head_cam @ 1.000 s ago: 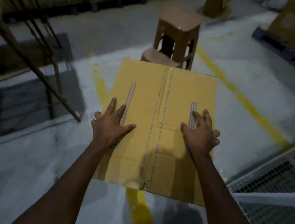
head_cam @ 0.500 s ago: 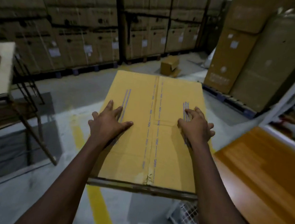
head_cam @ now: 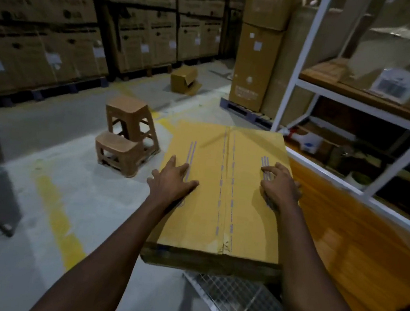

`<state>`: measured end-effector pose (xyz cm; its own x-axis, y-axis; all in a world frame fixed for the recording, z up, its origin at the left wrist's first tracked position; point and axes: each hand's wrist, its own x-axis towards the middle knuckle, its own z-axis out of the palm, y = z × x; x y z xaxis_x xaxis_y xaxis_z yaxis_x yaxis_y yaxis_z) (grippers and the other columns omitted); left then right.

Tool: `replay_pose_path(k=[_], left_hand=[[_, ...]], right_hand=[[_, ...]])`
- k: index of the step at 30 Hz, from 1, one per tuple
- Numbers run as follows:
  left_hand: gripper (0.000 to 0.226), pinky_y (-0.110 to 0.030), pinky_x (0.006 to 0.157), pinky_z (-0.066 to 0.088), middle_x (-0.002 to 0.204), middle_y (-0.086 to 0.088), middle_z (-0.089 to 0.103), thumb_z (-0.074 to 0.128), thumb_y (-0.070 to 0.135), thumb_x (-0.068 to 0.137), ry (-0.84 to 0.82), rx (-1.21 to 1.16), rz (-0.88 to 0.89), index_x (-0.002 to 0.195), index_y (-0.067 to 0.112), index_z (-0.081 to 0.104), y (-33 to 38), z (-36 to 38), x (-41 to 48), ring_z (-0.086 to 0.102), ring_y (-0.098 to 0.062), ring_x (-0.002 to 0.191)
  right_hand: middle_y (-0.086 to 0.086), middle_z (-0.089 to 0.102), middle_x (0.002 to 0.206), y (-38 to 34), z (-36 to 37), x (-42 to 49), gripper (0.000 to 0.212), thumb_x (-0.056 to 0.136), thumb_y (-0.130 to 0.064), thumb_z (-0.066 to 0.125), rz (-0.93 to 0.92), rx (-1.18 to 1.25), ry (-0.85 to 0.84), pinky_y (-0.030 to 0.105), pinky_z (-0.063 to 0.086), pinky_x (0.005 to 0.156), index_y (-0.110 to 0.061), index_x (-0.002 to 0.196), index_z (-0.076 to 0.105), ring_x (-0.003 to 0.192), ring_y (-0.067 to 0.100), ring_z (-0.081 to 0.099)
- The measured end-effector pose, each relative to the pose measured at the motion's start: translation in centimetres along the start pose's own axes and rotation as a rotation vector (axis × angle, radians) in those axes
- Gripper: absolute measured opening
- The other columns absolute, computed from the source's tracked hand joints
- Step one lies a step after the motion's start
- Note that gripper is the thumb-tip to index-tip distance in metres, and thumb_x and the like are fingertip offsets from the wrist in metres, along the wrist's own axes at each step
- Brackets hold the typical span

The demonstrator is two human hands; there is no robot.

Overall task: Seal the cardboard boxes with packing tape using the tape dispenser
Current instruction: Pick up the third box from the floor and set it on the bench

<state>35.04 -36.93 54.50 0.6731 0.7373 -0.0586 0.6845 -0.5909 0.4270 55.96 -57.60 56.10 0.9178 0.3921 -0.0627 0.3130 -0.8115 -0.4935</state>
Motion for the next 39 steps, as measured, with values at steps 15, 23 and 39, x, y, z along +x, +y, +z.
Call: replay_pose_path(k=[15, 23, 39], left_hand=[[0.1, -0.076, 0.106, -0.007, 0.164, 0.001, -0.017, 0.031, 0.093, 0.073, -0.394, 0.417, 0.796, 0.153, 0.046, -0.009, 7.8, 4.6, -7.1, -0.015, -0.038, 0.149], [0.082, -0.077, 0.105, 0.0, 0.165, 0.0, -0.015, 0.02, 0.084, 0.084, -0.268, 0.487, 0.785, 0.152, 0.048, -0.009, 9.4, 6.7, -10.2, -0.008, -0.046, 0.147], [0.077, -0.083, 0.096, -0.008, 0.16, -0.025, -0.014, 0.019, 0.068, 0.096, -0.268, 0.337, 0.529, 0.157, 0.026, -0.001, 24.1, 13.6, -17.2, -0.013, -0.057, 0.141]], right_hand=[[-0.016, 0.023, 0.159, 6.5, -3.4, -3.8, 0.038, 0.092, -0.032, 0.061, 0.041, -0.031, -0.111, 0.067, 0.013, 0.111, -0.046, 0.127, 0.057, 0.148, 0.034, 0.01], [-0.008, 0.049, 0.145, 10.8, -4.7, -9.7, 0.041, 0.086, -0.033, 0.061, 0.114, 0.059, 0.101, 0.051, 0.04, 0.102, -0.043, 0.125, 0.059, 0.13, 0.025, 0.046], [0.006, 0.046, 0.143, 30.5, -8.7, -20.4, 0.045, 0.09, -0.034, 0.062, 0.606, 0.026, 0.559, 0.06, 0.03, 0.106, -0.022, 0.132, 0.05, 0.136, 0.035, 0.033]])
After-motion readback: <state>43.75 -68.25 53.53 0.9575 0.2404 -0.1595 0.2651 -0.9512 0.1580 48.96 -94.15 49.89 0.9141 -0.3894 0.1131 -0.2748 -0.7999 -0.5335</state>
